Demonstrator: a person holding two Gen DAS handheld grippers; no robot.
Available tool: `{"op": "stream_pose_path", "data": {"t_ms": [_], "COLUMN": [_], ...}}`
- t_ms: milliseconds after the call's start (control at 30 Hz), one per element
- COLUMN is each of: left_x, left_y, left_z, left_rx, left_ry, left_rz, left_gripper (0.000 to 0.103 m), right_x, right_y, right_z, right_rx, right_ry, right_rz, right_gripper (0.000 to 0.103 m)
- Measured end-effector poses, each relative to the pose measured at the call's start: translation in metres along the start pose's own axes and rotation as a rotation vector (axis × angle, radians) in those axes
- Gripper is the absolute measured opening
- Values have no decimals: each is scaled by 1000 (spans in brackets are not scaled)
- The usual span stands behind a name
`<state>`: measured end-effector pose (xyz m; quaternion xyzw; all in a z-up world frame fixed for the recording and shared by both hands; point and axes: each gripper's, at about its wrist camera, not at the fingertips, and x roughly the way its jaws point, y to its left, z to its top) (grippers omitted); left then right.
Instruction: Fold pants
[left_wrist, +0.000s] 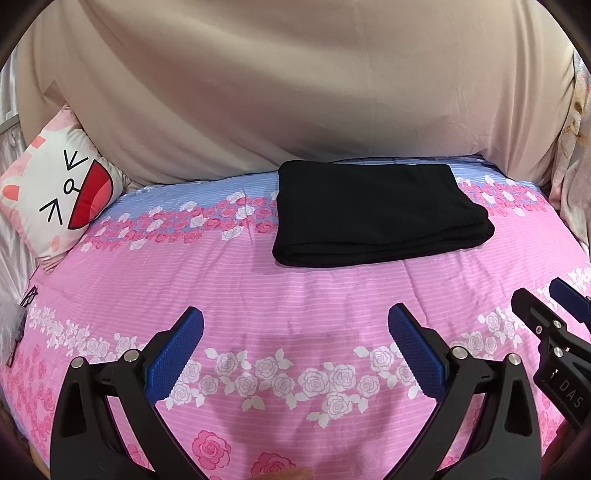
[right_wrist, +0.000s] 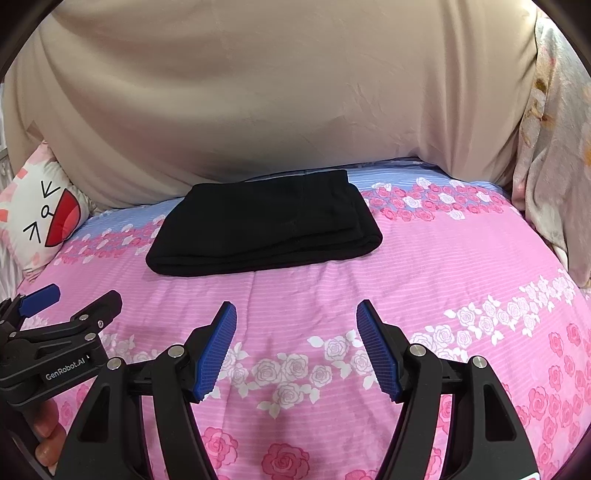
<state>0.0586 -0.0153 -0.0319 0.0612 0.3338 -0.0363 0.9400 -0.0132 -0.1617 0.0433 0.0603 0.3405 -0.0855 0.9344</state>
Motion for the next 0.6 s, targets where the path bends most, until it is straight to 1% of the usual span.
{"op": "stream_pose_path", "data": {"t_ms": [100, 200, 333, 367, 433, 567, 600], "left_x": [1, 8, 2, 0, -2, -7, -8], "left_y": [1, 2, -1, -2, -4, -4, -4], "left_z": [1, 2, 1, 1, 2, -1, -2], "left_rx": [-8, -9, 13, 15, 34, 38, 36], "left_ry": [3, 36, -3, -7, -4, -3, -2], "left_rz": [-6, -37, 9, 9, 32, 17, 10], "left_gripper": [98, 98, 98, 98, 98, 98, 98], "right_x": [0, 0, -1, -2, -2, -6, -8], "right_y": [0, 1, 0, -1, -3, -5, -5], "right_z": [0, 0, 0, -1, -1, -2, -3], "right_rx": [-1, -3, -4, -2, -1, 2, 2], "right_ry": [1, 1, -1, -2, -1, -4, -6], "right_rz": [0, 1, 2, 1, 2, 1, -1], "right_gripper": [66, 66, 66, 66, 66, 67, 70]}}
